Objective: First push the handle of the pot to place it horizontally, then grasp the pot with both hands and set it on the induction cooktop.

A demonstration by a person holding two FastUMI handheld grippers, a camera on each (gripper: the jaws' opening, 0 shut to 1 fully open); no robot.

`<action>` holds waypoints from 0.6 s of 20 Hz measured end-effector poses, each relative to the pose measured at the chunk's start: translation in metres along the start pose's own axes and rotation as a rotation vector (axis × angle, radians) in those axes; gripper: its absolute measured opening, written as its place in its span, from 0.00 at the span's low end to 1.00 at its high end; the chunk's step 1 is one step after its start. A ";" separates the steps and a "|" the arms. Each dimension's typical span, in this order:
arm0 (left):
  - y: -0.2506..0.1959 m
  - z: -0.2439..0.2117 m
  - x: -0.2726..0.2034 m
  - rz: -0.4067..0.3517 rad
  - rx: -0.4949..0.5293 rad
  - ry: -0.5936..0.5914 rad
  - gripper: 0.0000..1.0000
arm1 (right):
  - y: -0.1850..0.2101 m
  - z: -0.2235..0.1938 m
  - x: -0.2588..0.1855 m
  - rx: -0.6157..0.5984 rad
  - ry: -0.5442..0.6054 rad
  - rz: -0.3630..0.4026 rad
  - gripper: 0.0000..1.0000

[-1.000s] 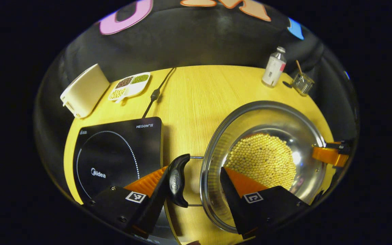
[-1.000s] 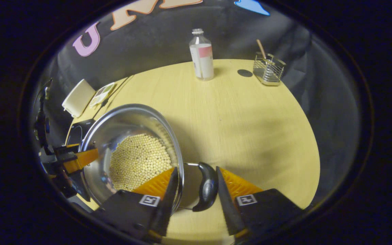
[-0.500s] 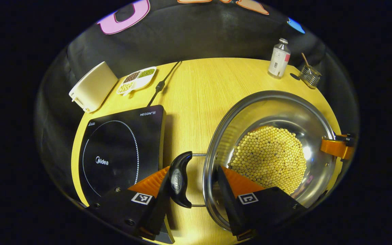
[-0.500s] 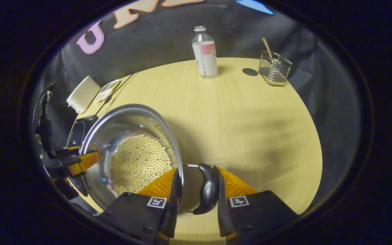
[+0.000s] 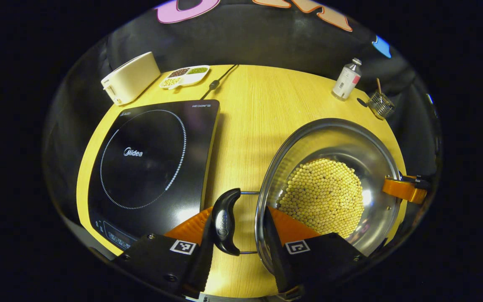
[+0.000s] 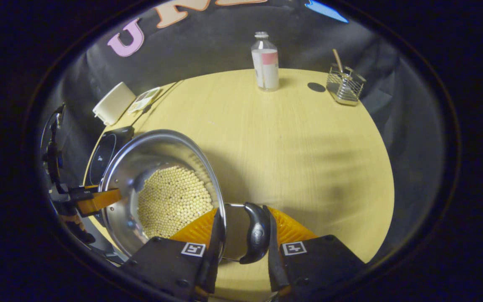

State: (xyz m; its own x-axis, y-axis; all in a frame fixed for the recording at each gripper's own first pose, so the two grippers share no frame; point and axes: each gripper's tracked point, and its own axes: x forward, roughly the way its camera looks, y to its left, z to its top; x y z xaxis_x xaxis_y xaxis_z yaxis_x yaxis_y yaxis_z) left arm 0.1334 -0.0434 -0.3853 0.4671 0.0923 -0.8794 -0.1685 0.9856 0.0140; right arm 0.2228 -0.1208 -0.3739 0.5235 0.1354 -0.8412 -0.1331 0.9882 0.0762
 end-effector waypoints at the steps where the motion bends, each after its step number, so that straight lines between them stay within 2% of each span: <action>1: 0.003 -0.004 -0.006 0.000 -0.012 0.009 0.62 | 0.003 -0.001 -0.003 -0.004 0.000 0.008 0.48; 2: 0.004 -0.006 -0.010 -0.005 -0.019 0.010 0.63 | 0.005 -0.001 -0.006 -0.002 -0.002 0.013 0.48; 7: 0.020 -0.004 -0.037 -0.026 -0.026 -0.017 0.57 | 0.027 -0.003 -0.024 0.022 -0.007 0.050 0.48; 12: 0.053 0.006 -0.050 -0.034 -0.019 -0.015 0.57 | 0.062 0.002 -0.035 0.029 -0.012 0.025 0.47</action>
State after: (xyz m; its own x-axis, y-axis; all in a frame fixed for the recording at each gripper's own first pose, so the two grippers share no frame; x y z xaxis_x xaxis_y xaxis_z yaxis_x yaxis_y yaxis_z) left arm 0.1061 0.0055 -0.3376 0.4856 0.0614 -0.8720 -0.1692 0.9853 -0.0248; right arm 0.1980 -0.0637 -0.3383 0.5302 0.1610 -0.8325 -0.1224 0.9861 0.1127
